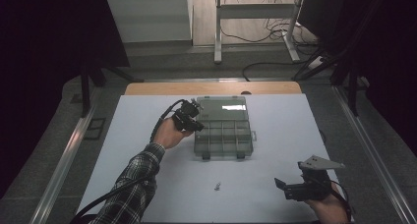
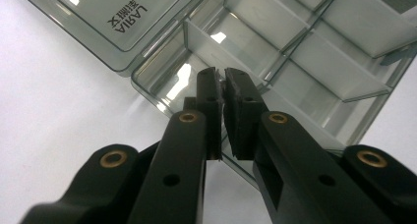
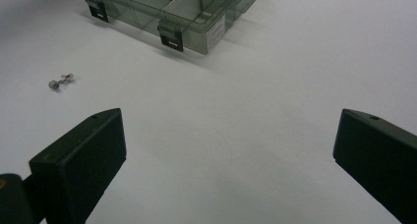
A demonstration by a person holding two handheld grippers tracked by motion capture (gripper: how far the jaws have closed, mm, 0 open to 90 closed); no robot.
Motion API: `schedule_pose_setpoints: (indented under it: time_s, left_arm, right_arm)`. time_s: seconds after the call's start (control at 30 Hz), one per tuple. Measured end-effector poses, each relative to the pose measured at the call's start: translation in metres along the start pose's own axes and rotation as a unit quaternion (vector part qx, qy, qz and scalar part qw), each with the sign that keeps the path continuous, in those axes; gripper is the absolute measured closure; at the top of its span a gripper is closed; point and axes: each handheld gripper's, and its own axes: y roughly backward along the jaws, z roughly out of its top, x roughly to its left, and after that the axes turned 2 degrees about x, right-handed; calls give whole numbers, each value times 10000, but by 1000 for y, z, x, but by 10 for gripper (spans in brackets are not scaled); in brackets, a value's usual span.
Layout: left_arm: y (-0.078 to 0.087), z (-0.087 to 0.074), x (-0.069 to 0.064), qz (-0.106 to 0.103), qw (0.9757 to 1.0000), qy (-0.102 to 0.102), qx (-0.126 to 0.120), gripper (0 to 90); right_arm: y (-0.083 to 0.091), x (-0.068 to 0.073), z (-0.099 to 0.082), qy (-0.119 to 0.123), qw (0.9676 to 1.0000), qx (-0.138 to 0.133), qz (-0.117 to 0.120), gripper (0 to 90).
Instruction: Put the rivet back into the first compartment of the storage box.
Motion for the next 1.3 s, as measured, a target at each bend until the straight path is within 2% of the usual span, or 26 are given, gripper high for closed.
schedule_pose_setpoints:
  time_s: [0.07, 0.43, 0.93, 1.13, 1.3]
  left_arm:
    - [-1, 0, 0, -30, 10000, 64, -59, 827]
    - [4, 0, -6, 40, 9999, 1, -163, 729]
    - [18, -15, -10, 15, 9989, 83, -469, 423]
    - [28, -22, -16, -22, 9979, 28, -643, 309]
    - [34, -26, -23, -60, 9976, -3, -690, 217]
  right_arm:
    - [0, 0, 0, -3, 10000, -1, 3, 0]
    - [1, 0, 0, -7, 10000, -24, -16, 0]
    - [1, 0, 0, -3, 10000, -37, -11, 0]
    - [0, 0, 0, 13, 10000, -21, -12, 0]
    - [0, 1, 0, 20, 10000, -30, -21, 0]
